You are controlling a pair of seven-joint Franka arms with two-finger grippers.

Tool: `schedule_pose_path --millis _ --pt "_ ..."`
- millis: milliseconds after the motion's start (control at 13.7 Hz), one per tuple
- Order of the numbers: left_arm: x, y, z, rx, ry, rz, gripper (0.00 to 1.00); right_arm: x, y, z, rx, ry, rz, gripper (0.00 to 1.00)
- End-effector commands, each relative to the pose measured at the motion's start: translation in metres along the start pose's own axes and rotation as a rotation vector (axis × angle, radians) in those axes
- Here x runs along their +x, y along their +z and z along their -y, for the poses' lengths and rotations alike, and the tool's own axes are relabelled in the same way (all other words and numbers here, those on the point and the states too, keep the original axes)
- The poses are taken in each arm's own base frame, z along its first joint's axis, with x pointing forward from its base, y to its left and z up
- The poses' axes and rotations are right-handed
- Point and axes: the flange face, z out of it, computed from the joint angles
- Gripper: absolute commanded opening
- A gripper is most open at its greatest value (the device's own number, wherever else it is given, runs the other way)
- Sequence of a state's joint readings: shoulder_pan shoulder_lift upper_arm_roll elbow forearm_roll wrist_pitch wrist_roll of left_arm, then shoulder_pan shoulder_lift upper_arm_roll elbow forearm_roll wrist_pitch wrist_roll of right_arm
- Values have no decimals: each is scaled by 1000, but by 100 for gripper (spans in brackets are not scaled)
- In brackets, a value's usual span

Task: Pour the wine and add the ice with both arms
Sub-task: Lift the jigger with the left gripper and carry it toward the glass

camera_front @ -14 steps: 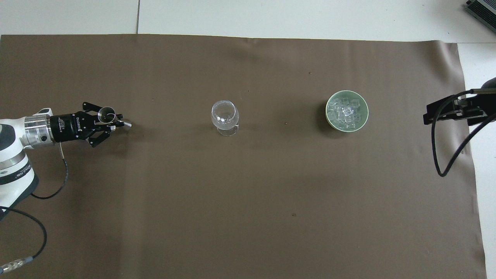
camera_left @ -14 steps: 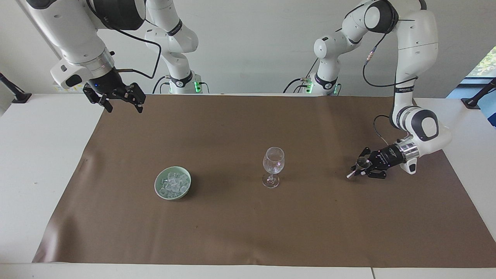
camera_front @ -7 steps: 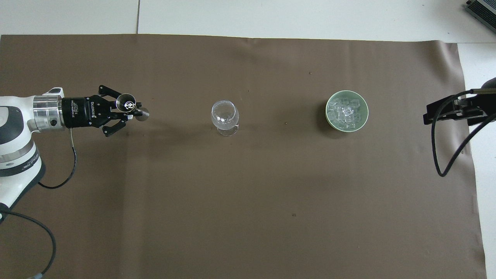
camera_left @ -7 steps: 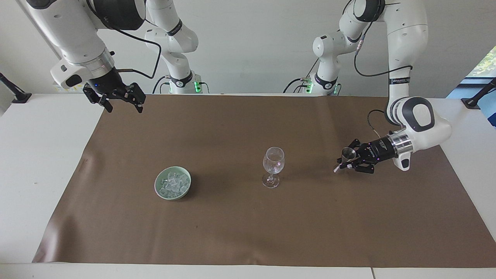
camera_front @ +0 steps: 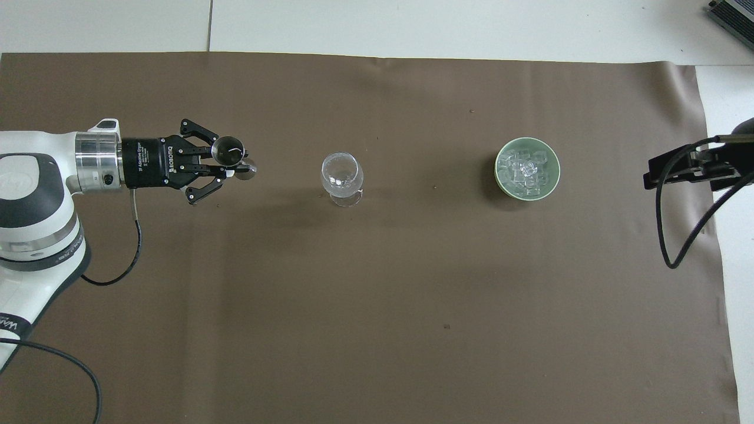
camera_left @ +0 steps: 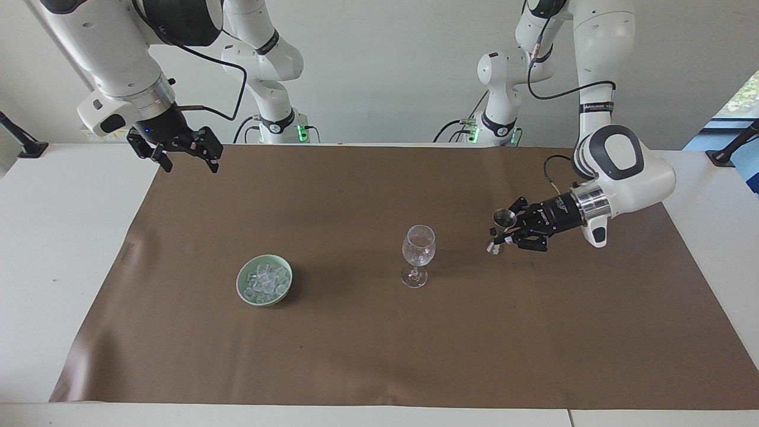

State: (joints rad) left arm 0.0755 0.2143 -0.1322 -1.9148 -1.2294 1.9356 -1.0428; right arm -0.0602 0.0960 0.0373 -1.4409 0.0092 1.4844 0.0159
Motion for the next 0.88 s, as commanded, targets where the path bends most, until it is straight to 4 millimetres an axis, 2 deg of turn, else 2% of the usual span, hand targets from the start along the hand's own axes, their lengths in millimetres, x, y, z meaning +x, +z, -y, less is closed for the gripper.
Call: schedule_pose_path --millis 0,292,803 --pt "-28 12 12 -37 -13 -43 0 -3 1 -3 19 -10 -8 100" --pt "-47 43 19 -78 -40 -101 0 -3 1 -3 19 -10 -8 100" --pt "-60 75 23 -162 -69 -196 0 -3 1 -3 19 -10 -8 100"
